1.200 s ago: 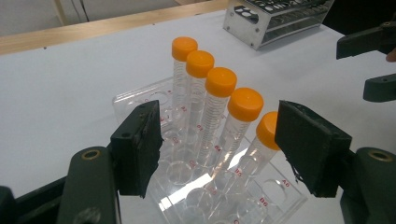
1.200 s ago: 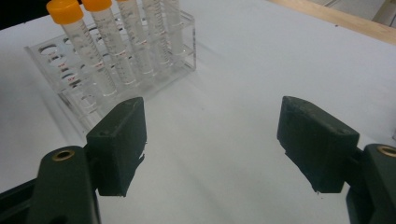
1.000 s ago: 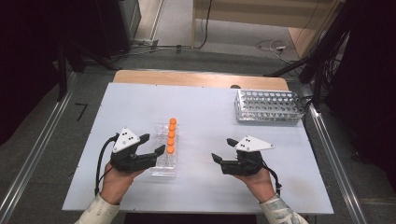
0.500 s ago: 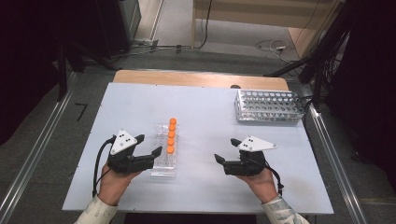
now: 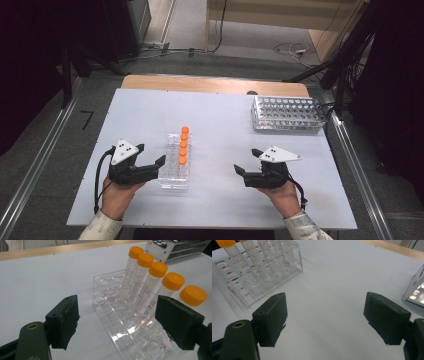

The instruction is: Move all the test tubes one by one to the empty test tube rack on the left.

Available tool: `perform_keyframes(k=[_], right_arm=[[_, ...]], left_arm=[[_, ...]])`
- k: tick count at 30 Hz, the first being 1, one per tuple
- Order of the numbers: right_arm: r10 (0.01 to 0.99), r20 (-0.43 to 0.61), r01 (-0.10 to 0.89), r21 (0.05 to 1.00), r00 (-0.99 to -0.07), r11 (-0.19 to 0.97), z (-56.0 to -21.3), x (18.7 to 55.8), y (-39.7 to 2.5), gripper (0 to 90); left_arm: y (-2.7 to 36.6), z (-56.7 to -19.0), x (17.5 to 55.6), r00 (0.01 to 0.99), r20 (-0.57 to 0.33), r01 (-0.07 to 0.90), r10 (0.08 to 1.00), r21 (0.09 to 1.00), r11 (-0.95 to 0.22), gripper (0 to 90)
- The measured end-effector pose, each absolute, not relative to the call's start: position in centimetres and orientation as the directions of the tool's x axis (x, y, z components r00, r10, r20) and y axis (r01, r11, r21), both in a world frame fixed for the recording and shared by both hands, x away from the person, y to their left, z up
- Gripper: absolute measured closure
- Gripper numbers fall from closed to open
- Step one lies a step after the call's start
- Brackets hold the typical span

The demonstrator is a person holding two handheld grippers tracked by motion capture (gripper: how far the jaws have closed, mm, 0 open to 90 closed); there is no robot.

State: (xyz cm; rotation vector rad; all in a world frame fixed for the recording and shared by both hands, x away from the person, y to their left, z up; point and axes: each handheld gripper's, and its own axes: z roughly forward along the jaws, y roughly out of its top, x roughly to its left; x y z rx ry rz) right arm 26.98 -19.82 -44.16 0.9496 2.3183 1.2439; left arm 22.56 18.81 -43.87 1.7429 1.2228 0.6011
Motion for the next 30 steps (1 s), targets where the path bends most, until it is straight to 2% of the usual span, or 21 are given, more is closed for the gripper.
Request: perform_keyframes(k=[14, 30], right_arm=[[0.730, 0.013, 0.410, 0.835, -0.683, 0.368, -44.2, 27.1, -21.7, 17.6], [0.767, 0.026, 0.433, 0.838, -0.641, 0.333, -44.3, 27.1, -23.6, 17.6]], left_arm=[[19.9, -44.7, 22.5, 0.328, -0.086, 0.484, 0.941, 0.870, -0.089, 19.6], [20.6, -45.3, 22.4, 0.304, -0.094, 0.487, 0.948, 0.870, -0.070, 19.4]])
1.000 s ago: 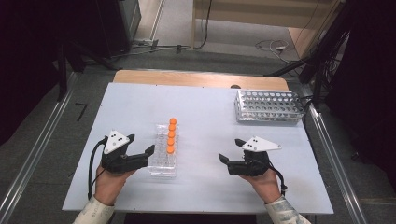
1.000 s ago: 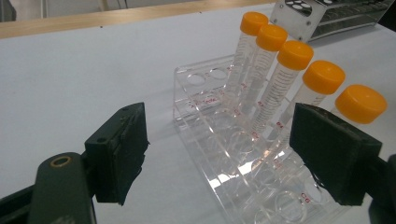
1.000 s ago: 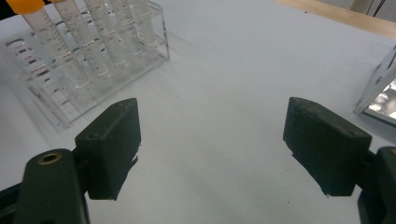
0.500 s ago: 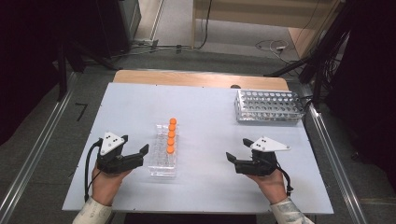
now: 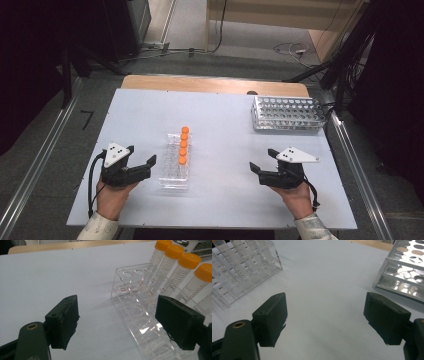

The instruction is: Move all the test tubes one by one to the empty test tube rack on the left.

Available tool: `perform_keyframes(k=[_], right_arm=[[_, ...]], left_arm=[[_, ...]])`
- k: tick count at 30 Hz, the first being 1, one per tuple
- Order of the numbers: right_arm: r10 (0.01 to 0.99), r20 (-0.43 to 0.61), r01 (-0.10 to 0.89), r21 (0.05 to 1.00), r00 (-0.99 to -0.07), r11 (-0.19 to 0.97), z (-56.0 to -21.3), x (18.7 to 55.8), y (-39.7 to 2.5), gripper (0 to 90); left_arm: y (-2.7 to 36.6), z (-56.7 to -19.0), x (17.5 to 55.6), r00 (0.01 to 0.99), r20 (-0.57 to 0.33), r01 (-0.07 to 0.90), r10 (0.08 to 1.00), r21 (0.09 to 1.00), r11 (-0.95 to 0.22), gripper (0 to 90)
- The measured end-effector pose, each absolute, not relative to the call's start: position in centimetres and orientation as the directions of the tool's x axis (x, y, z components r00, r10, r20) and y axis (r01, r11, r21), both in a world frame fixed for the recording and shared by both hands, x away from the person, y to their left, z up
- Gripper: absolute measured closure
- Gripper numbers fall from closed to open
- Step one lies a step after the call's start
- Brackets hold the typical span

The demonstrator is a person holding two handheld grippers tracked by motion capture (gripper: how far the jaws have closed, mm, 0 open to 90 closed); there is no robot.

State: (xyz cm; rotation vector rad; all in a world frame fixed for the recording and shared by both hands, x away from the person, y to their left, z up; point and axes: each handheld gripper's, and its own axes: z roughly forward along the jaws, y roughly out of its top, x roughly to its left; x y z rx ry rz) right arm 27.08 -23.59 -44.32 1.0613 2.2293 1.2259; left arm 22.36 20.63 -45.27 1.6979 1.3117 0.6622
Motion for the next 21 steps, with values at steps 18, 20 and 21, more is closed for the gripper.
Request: perform_keyframes(k=[18, 20, 21], right_arm=[[0.808, 0.033, 0.455, 0.840, -0.588, 0.296, -44.6, 27.1, -25.8, 17.6], [0.812, 0.033, 0.455, 0.841, -0.583, 0.293, -44.7, 27.1, -26.0, 17.6], [0.815, 0.036, 0.459, 0.840, -0.578, 0.288, -44.7, 27.0, -26.1, 17.6]], left_arm=[[21.3, -45.9, 21.8, 0.273, -0.094, 0.495, 0.958, 0.867, -0.056, 19.4], [21.4, -45.9, 21.7, 0.269, -0.089, 0.495, 0.959, 0.867, -0.058, 19.3], [21.5, -46.0, 21.7, 0.267, -0.091, 0.493, 0.959, 0.868, -0.055, 19.4]])
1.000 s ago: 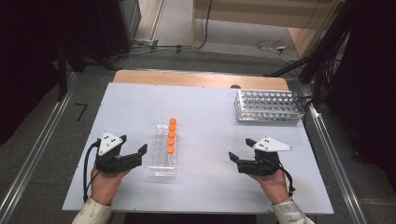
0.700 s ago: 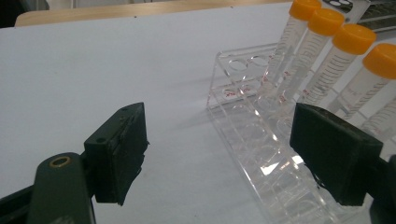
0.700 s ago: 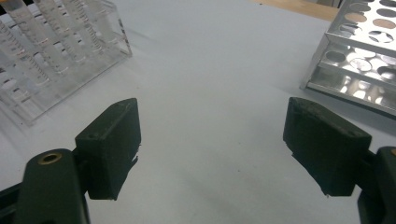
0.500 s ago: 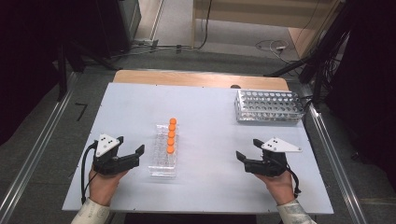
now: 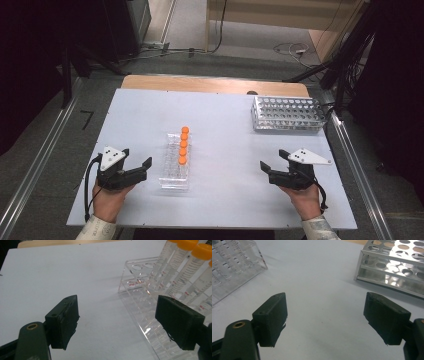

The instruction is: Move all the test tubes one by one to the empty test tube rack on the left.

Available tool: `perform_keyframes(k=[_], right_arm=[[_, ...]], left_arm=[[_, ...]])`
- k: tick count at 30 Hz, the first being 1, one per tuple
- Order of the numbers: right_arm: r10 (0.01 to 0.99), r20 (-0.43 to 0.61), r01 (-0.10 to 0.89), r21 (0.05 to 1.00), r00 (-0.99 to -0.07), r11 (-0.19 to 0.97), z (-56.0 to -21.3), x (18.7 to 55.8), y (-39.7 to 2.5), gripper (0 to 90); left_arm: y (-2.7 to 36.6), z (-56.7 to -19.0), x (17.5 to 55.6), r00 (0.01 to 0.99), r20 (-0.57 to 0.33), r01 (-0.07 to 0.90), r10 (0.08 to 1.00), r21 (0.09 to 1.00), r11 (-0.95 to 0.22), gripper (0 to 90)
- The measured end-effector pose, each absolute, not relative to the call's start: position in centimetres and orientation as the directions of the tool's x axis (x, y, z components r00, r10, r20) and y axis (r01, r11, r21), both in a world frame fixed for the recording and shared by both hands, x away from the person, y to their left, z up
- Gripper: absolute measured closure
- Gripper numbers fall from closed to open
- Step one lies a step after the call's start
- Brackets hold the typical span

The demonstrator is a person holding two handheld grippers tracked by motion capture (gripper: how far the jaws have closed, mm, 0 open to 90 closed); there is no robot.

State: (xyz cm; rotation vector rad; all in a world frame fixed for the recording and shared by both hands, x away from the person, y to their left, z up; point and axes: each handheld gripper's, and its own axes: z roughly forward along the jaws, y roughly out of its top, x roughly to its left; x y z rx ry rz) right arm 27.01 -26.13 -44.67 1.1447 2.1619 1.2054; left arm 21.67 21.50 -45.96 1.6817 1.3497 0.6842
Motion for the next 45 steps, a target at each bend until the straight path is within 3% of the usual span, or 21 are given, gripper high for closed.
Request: perform_keyframes(k=[45], right_arm=[[0.891, 0.038, 0.492, 0.844, -0.452, 0.214, -45.4, 25.9, -31.2, 17.6]], left_arm=[[23.3, -46.3, 20.2, 0.234, -0.086, 0.502, 0.968, 0.864, -0.044, 19.3]])
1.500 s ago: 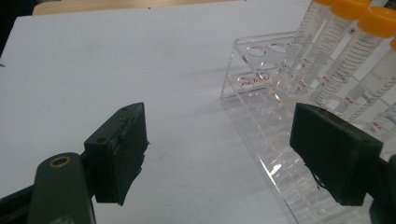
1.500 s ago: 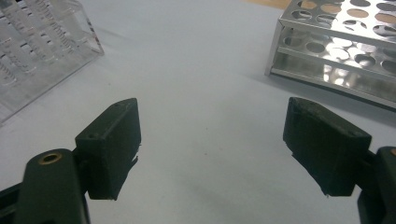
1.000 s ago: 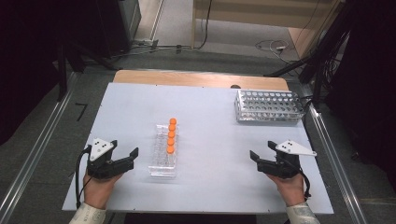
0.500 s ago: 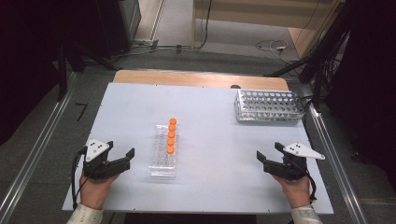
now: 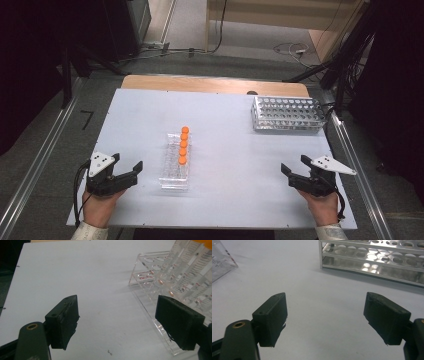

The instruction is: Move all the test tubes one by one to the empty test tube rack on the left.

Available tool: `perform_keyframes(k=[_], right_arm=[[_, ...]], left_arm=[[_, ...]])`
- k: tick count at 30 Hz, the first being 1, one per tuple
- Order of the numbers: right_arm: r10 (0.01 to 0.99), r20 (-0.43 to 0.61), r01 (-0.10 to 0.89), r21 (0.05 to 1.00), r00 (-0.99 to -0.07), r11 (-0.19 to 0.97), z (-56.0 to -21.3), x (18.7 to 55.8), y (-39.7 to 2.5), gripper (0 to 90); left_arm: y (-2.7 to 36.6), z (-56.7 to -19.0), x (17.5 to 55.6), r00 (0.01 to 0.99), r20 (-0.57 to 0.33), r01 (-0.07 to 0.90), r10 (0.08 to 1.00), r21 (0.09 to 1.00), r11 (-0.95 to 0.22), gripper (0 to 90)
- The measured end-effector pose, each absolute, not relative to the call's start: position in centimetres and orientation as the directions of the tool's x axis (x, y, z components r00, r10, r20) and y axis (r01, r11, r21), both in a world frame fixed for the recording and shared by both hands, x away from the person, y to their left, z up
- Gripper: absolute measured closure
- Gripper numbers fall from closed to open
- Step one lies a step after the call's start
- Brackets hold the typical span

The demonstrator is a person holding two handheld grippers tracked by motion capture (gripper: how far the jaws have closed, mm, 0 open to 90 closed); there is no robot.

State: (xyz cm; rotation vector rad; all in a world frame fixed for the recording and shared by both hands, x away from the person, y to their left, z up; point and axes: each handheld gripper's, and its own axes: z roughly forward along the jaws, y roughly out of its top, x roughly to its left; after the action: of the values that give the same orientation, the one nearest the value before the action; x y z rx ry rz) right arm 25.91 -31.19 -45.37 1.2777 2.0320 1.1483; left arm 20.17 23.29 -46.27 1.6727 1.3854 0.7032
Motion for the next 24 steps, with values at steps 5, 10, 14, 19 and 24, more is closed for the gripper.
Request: perform_keyframes(k=[5, 10, 14, 19, 24], right_arm=[[0.897, 0.040, 0.493, 0.846, -0.440, 0.205, -45.4, 25.6, -31.7, 17.6], [0.905, 0.041, 0.496, 0.847, -0.423, 0.193, -45.3, 25.2, -32.5, 17.6], [0.912, 0.045, 0.497, 0.849, -0.407, 0.180, -45.2, 25.0, -33.1, 17.6], [0.917, 0.046, 0.499, 0.849, -0.395, 0.172, -45.3, 24.8, -33.6, 17.6], [0.921, 0.048, 0.499, 0.851, -0.387, 0.165, -45.3, 24.7, -34.1, 17.6]], left_arm=[[23.5, -46.2, 19.9, 0.224, -0.089, 0.498, 0.970, 0.866, -0.035, 19.3], [23.7, -46.3, 19.9, 0.219, -0.093, 0.500, 0.971, 0.866, -0.030, 19.3], [23.8, -46.3, 19.8, 0.209, -0.092, 0.497, 0.973, 0.867, -0.025, 19.3], [23.9, -46.4, 19.8, 0.207, -0.094, 0.502, 0.974, 0.865, -0.023, 18.7], [24.1, -46.4, 19.7, 0.199, -0.092, 0.498, 0.976, 0.867, -0.020, 18.4]])
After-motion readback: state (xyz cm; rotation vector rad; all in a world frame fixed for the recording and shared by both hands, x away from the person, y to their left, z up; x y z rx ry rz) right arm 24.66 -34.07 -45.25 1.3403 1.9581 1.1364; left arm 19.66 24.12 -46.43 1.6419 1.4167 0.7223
